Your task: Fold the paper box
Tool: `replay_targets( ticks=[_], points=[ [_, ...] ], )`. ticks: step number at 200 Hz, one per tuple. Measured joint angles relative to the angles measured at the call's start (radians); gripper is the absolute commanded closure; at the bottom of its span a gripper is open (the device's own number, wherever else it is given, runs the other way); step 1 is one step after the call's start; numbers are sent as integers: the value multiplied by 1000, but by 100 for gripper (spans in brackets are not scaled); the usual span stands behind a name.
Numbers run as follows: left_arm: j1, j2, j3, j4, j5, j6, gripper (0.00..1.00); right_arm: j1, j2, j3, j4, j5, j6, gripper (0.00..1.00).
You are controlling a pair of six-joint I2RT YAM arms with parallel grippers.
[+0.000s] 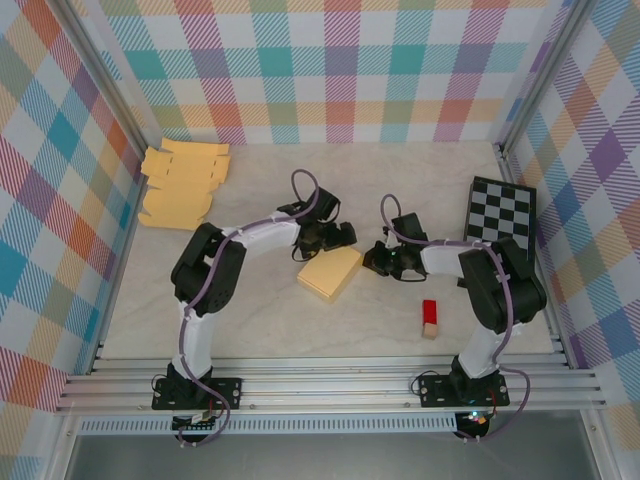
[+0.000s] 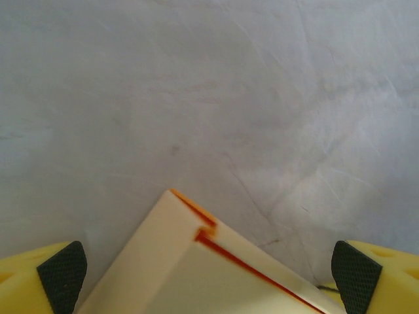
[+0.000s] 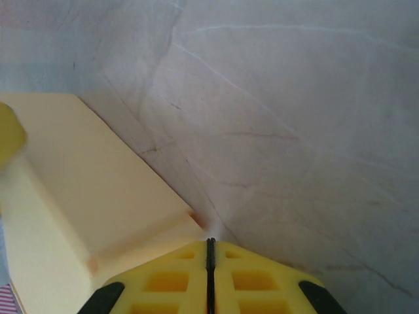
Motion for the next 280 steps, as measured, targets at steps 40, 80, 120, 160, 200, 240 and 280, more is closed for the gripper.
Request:
replay_targets(
  ticks=[40, 80, 120, 160, 200, 240, 280],
  points=[
    [-25, 8, 2, 14, -36, -47, 2, 23, -5, -16, 89, 50, 97, 91],
    [-25, 38, 53, -31, -50, -87, 2, 50, -34, -58, 152, 128, 168, 90],
    [-21, 123, 220, -143, -45, -62, 2, 91, -205, -82, 9, 249, 80, 78],
    [49, 155, 378, -203, -26, 8, 1, 121, -435, -83, -128, 319, -209, 56],
    [198, 5, 316, -240, -74, 40, 1, 152, -426, -20, -243, 275, -593, 40],
    [304, -430, -73, -252, -157, 13, 0, 185, -254, 171, -373, 176, -983, 39],
    [299, -710, -320, -278, -181, -16, 0, 185, -56, 336, -498, 191, -1167, 39]
  ],
)
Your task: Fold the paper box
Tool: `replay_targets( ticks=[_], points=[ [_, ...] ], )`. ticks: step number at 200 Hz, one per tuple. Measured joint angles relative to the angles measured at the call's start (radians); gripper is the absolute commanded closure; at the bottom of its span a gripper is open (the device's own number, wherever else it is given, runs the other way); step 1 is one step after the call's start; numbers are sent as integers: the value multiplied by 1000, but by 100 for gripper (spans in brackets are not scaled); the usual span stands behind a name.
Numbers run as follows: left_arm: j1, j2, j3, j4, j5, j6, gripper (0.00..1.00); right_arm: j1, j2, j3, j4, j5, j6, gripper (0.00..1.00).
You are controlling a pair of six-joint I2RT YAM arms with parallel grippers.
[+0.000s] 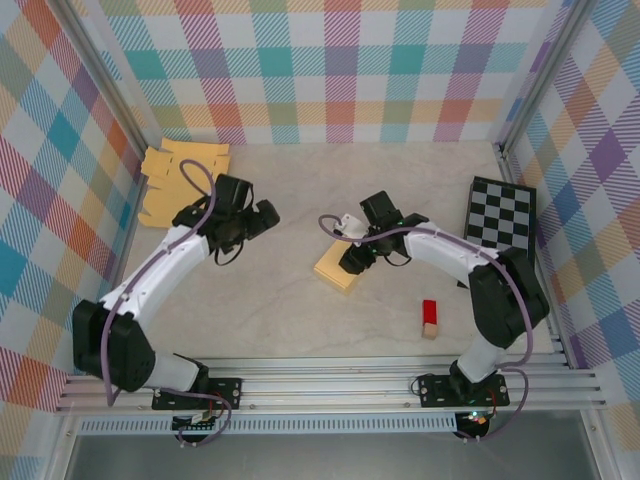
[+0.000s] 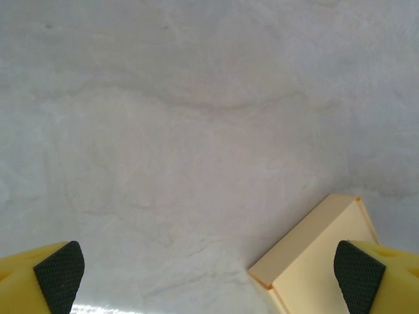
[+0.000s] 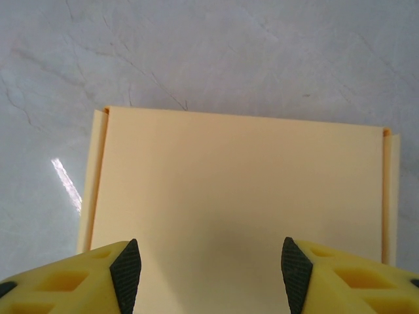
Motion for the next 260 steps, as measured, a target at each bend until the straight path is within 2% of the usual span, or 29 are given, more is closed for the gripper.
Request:
replay_targets(
  ticks=[39, 100, 147, 199, 231, 260],
  points=[
    [33, -95, -101, -36, -19, -9, 0, 24, 71, 30, -41, 80, 4, 38],
    [52, -126, -114, -43, -29, -15, 0, 32, 144, 116, -23, 217, 156, 37],
    [54, -126, -121, -43, -30, -15, 0, -149, 210, 219, -35, 328, 252, 37],
    [88, -103, -129, -43, -29, -13, 0, -375, 406, 518, -141, 382, 291, 37],
    [117, -58, -129, -43, -26, -3, 0, -473, 539, 731, -229, 396, 430, 38],
    [132, -29, -124, -43, -26, 0, 0, -521, 565, 778, -263, 371, 583, 38]
  ],
)
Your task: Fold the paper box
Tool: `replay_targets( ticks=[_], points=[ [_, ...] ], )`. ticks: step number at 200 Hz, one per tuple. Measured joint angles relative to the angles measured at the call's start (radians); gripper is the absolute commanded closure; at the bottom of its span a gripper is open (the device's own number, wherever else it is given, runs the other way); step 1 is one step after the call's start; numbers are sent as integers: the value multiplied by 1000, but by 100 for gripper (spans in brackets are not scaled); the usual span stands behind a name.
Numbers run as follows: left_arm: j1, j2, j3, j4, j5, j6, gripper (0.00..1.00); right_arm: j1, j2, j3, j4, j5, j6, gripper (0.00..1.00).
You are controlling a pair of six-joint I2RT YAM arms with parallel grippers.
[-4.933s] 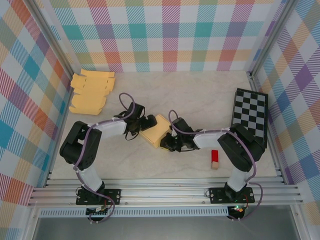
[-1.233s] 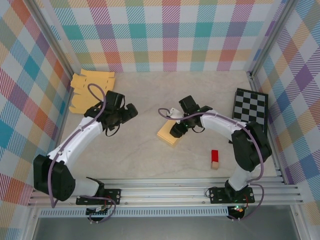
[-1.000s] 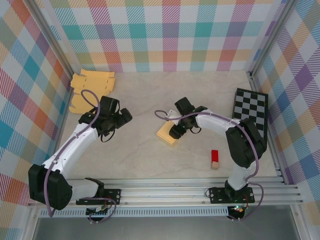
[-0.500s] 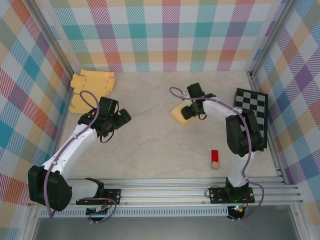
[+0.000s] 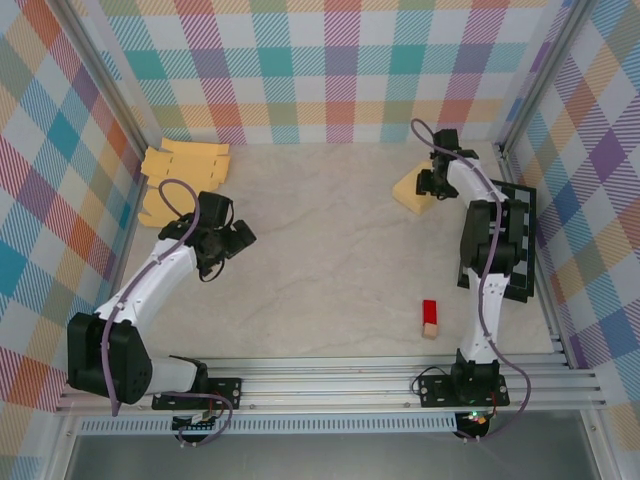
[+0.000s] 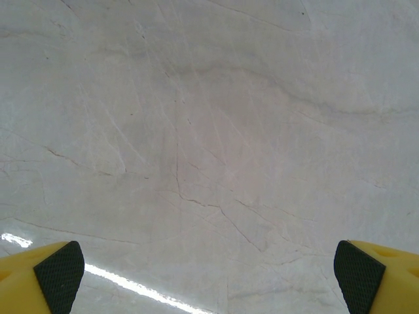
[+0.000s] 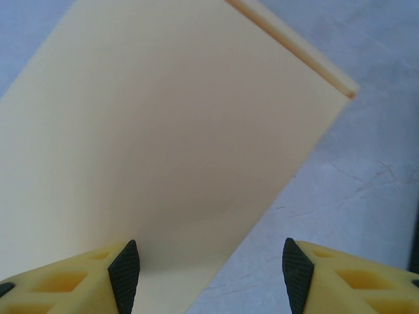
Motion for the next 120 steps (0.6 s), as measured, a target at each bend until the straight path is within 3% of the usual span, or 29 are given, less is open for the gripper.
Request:
replay_targets(
  ticks=[34, 60, 97, 120],
  points=[
    [35, 25, 40, -1, 7, 23, 0, 9, -62, -80, 32, -90, 115, 39],
    [98, 80, 144, -9, 1, 64, 0, 47, -270, -283, 98, -148, 133, 38],
    [200, 351, 370, 36, -18, 141, 0, 155, -718, -574, 240, -216, 124, 38],
    [274, 570, 526, 47, 1, 181, 0, 239, -892, -683, 310, -256, 111, 38]
  ],
)
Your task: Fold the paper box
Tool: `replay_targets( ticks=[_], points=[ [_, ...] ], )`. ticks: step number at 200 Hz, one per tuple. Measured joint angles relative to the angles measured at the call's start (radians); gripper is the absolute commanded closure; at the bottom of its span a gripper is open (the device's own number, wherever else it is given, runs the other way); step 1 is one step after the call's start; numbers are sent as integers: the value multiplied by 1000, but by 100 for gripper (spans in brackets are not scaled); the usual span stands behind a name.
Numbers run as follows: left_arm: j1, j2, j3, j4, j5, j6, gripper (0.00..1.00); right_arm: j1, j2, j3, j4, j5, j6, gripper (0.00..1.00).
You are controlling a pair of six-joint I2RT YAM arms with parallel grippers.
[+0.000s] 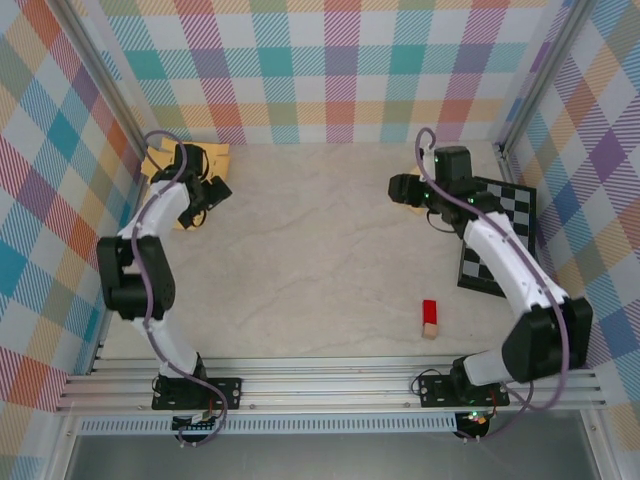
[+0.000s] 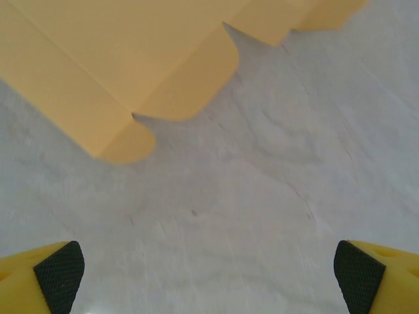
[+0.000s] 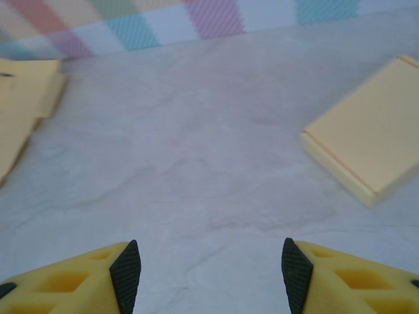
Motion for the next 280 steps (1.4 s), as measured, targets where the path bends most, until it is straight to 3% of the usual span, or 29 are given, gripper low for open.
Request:
replay_targets(
  ticks=[26, 51, 96, 129, 168, 205, 249, 264, 280],
  points=[
    [79, 250, 230, -37, 26, 40, 1, 62, -101, -122, 28, -55, 1, 38],
    [112, 357, 315, -55, 50, 59, 1, 79, -158, -192, 21, -95, 2, 38],
    [89, 377, 286, -60, 96, 9, 1, 80, -266, -201, 14, -106, -22, 38],
    [10, 265, 91, 16, 74, -73, 0, 80, -308, -201, -23, -76, -45, 38],
    [-188, 33, -277, 171, 66, -204, 0, 80, -364, -208, -69, -41, -51, 36],
    [-487, -138, -522, 311, 37, -377, 0, 80, -416, -222, -115, -25, -51, 36],
    [-893, -188, -553, 307, 26, -596, 0, 80, -436, -248, -173, 12, -37, 30],
    [-962, -190, -521, 244, 32, -635, 0, 80, -435, -249, -193, 25, -11, 31],
    [-972, -204, -475, 175, 14, -646, 0, 80, -426, -249, -206, 35, 13, 32]
  ],
)
